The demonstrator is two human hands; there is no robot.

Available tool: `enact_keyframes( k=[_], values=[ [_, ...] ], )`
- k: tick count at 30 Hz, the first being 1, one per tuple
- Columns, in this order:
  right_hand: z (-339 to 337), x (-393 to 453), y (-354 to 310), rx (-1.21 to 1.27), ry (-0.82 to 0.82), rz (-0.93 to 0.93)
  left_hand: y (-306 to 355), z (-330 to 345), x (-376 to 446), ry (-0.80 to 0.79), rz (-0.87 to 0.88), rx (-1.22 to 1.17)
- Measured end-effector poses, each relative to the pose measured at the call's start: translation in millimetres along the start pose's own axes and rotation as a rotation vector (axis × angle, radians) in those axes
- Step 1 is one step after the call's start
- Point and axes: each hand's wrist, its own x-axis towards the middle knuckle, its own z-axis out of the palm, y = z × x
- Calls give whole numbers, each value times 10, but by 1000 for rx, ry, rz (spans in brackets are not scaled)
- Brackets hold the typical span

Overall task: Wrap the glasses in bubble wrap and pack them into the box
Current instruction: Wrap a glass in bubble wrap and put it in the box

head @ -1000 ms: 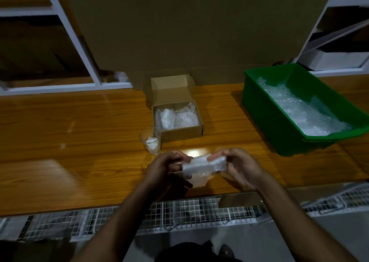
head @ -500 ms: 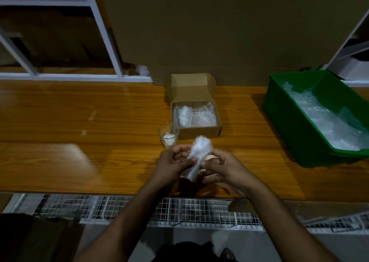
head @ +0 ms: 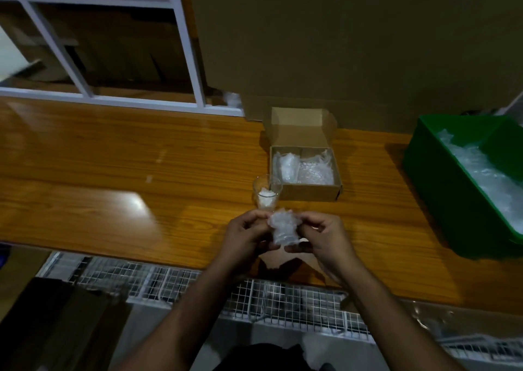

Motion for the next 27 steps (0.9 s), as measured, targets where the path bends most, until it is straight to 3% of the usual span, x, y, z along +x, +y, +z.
enact_keyframes(
  k=[6,10,13,15,18,22,27],
  values=[
    [45,92,-73,151,-18,87,46,-120,-8,-9,39,-44],
    [33,304,-227,-334,-22,-107,93,-271,49,-76,128,38],
    [38,576,-455,-618,150,-313,81,-387,222,70,323,280],
    [90,721,-613,-748,172,-412,71,-438,402,123,418,521],
    [216,861,-668,-908,48,-412,58,-461,684,94,358,644],
    [353,1020,-619,-1327,-140,-440,5,-421,867,6,379,702],
    [566,1103,-612,-1742,-257,-364,-12,-420,934,8,364,664]
  ],
)
